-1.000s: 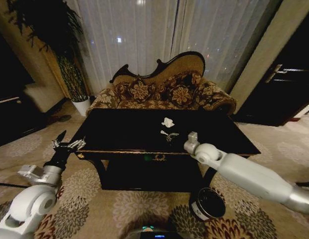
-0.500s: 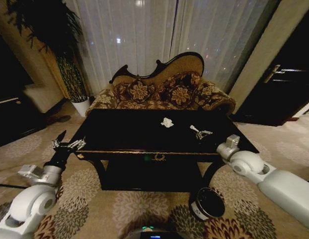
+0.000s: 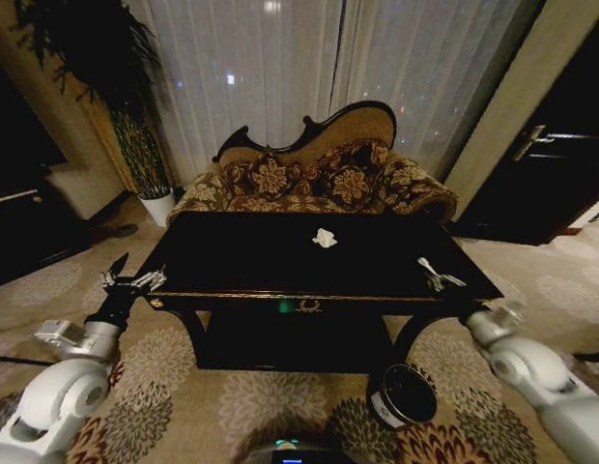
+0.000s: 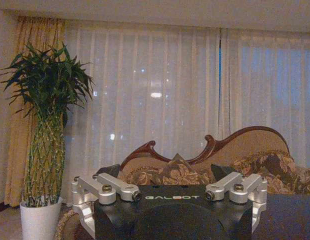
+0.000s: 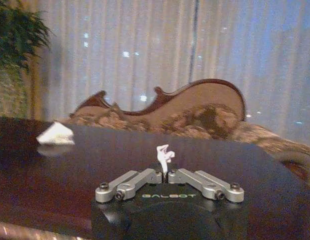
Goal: Move to the front of the table and place the trash on the table into the trash bin.
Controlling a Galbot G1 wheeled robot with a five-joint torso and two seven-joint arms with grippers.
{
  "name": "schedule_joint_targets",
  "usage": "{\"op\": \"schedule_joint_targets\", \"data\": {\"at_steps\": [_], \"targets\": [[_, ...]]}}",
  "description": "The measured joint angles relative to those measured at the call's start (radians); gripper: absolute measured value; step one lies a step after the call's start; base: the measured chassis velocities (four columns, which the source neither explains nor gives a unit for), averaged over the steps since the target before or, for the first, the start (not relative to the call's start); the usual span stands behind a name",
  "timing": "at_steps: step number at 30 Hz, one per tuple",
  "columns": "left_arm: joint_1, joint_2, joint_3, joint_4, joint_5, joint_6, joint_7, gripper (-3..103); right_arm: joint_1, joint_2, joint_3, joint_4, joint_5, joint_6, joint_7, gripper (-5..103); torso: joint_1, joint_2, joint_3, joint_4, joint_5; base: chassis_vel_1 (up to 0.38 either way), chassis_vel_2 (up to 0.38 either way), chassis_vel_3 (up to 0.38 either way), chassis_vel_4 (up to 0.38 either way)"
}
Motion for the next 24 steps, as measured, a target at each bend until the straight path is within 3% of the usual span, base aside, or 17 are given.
{"op": "schedule_joint_targets", "data": {"at_steps": [5, 10, 17, 24], "targets": [[0.000, 0.000, 0.000, 0.000, 0.000, 0.000, 0.000, 100, -0.127, 0.098, 0.103, 0.004, -0.037, 0.051, -0.050, 1, 0.000, 0.000, 0.000, -0.0001, -0.0003, 0.000, 0.000, 0.000, 0.000], [0.000, 0.000, 0.000, 0.000, 0.000, 0.000, 0.000, 100, -0.155, 0.154, 0.107, -0.059, -0.080, 0.105, -0.075, 1, 0.000, 0.000, 0.000, 0.0001, -0.0002, 0.000, 0.000, 0.000, 0.000], [0.000, 0.000, 0.000, 0.000, 0.000, 0.000, 0.000, 100, -0.135, 0.214, 0.040, -0.212, -0.172, 0.174, -0.099, 1, 0.000, 0.000, 0.000, 0.0001, -0.0001, 0.000, 0.000, 0.000, 0.000], [0.000, 0.000, 0.000, 0.000, 0.000, 0.000, 0.000, 100, 0.016, 0.268, -0.126, -0.476, -0.273, 0.249, -0.091, 1, 0.000, 0.000, 0.000, -0.0001, 0.0001, 0.000, 0.000, 0.000, 0.000]]}}
